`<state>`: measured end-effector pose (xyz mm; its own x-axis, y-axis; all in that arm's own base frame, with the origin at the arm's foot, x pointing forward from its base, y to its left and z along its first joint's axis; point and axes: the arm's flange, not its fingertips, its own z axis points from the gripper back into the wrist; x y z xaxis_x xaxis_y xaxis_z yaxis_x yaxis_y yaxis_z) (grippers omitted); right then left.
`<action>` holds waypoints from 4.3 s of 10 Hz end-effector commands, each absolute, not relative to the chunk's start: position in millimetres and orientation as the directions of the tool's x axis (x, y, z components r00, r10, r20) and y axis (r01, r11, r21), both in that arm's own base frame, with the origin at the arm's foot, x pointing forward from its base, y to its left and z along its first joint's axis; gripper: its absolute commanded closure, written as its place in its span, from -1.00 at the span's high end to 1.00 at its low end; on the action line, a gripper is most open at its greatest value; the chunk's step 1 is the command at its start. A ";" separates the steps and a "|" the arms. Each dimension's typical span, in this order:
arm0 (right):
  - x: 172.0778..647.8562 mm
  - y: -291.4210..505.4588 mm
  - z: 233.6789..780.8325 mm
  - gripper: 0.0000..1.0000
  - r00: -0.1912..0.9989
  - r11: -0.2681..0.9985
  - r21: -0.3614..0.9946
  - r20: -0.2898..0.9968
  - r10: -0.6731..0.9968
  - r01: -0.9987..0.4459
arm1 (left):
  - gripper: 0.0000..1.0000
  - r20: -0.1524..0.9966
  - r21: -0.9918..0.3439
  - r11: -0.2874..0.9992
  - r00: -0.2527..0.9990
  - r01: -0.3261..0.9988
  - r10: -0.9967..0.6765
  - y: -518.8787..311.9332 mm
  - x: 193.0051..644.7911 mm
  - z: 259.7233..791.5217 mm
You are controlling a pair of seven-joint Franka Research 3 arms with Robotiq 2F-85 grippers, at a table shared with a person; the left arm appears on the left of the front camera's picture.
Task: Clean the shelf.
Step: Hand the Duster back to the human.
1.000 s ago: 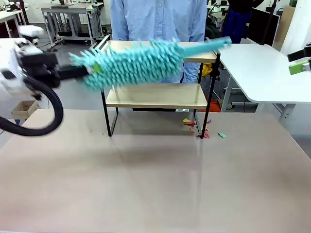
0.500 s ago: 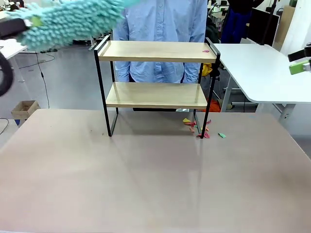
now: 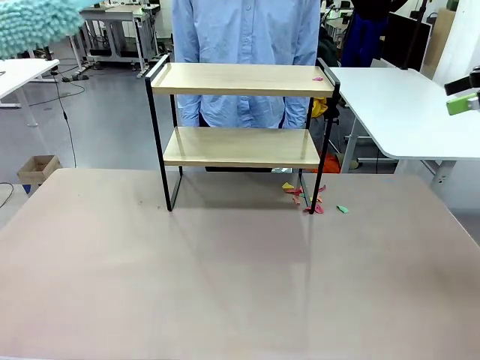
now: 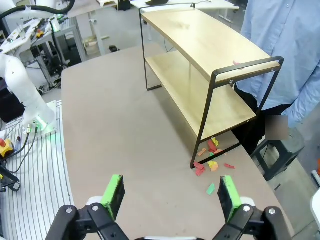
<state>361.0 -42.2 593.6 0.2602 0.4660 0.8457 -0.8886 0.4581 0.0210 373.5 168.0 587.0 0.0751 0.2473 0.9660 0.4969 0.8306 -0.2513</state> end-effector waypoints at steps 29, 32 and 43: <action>362.2 -45.0 596.2 1.00 0.244 0.447 0.007 0.845 0.476 -0.895 | -0.67 0.954 -0.265 0.934 0.207 0.240 0.218 102.7 370.9 469.3; 362.2 -45.0 596.2 1.00 0.244 0.447 0.007 0.845 0.476 -0.895 | -0.67 0.954 -0.265 0.934 0.207 0.240 0.218 102.7 370.9 469.3; 362.2 -45.0 596.2 1.00 0.244 0.447 0.007 0.845 0.476 -0.895 | 1.00 0.828 -0.559 0.798 0.208 0.224 0.521 182.3 354.6 580.7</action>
<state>360.6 -42.7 593.8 0.2605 0.4664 0.8453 -0.8888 0.4577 0.0214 358.0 158.1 552.3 0.2292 0.4609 0.8573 0.1977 0.8404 -0.5046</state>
